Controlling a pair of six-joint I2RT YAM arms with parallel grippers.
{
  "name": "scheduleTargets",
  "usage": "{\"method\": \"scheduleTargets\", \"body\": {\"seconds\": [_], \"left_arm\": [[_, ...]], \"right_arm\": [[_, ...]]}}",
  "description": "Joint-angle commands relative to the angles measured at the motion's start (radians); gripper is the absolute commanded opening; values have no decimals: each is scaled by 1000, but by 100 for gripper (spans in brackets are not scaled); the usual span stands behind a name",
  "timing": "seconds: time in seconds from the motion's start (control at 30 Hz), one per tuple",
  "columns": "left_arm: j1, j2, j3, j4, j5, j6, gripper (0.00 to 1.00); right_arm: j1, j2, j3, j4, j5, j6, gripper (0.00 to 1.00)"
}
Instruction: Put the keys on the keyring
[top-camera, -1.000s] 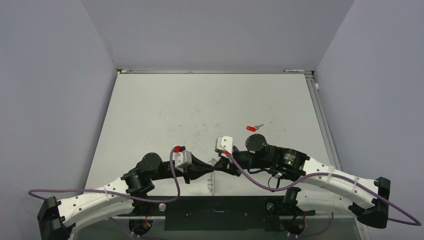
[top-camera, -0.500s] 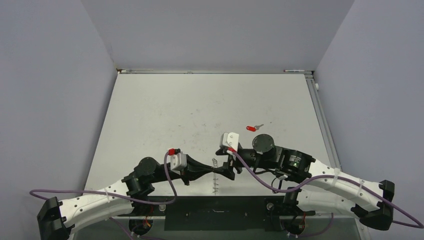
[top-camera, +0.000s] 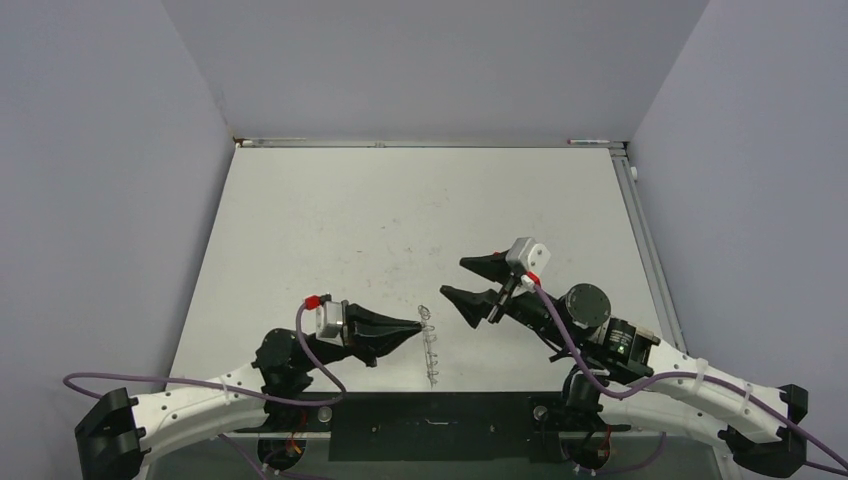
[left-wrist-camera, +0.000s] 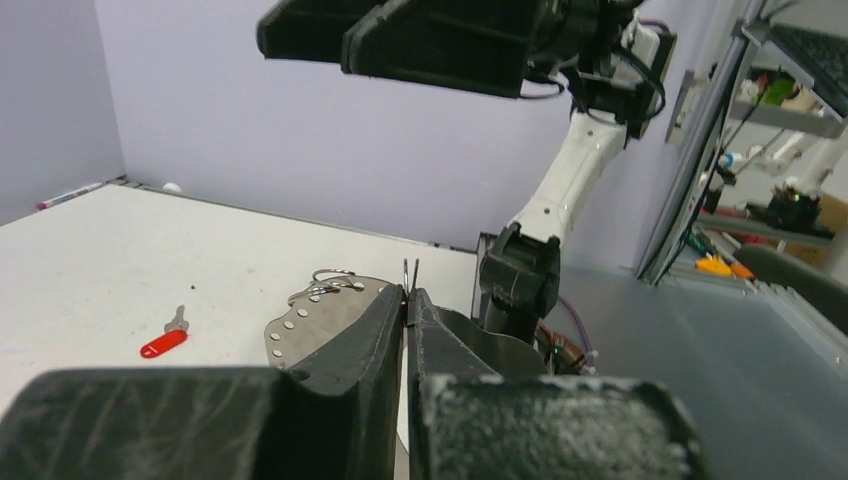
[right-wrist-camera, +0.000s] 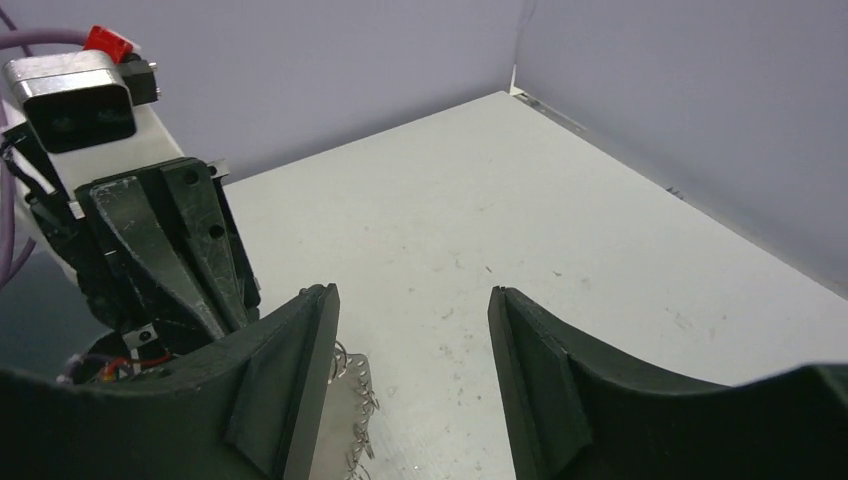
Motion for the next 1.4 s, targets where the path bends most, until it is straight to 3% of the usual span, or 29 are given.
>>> {"method": "scheduleTargets", "body": {"seconds": [0.0,0.1,0.23,0.43,0.63,0.7,0.83,0.93,1.23,1.37], "left_arm": [[-4,19,4,236,-162,-139,0],[-4,25,6,234,-298,-229,0],[-4,-11,45,43,-516,-337,0],[-4,-39,95,-148,-594,-283,0],[-4,-84,133,-254,-604,-199,0],[-4,-98,162,-325,-613,-167,0],[-2,-122,238,-507,-615,-112,0],[-2,-141,335,-683,-606,-70,0],[-2,-117,545,-1006,-487,6,0],[-2,-126,569,-1083,-459,89,0]], "right_arm": [[5,-1,-22,120,158,49,57],[4,-5,-43,158,256,85,56],[4,5,-57,168,389,122,56],[2,61,-3,62,632,216,56],[-39,126,51,-81,737,312,71],[-112,188,100,-169,685,367,77],[-418,338,199,-330,396,449,82],[-589,423,230,-413,304,522,82],[-696,552,189,-377,330,644,80],[-725,646,186,-355,305,665,74]]}}
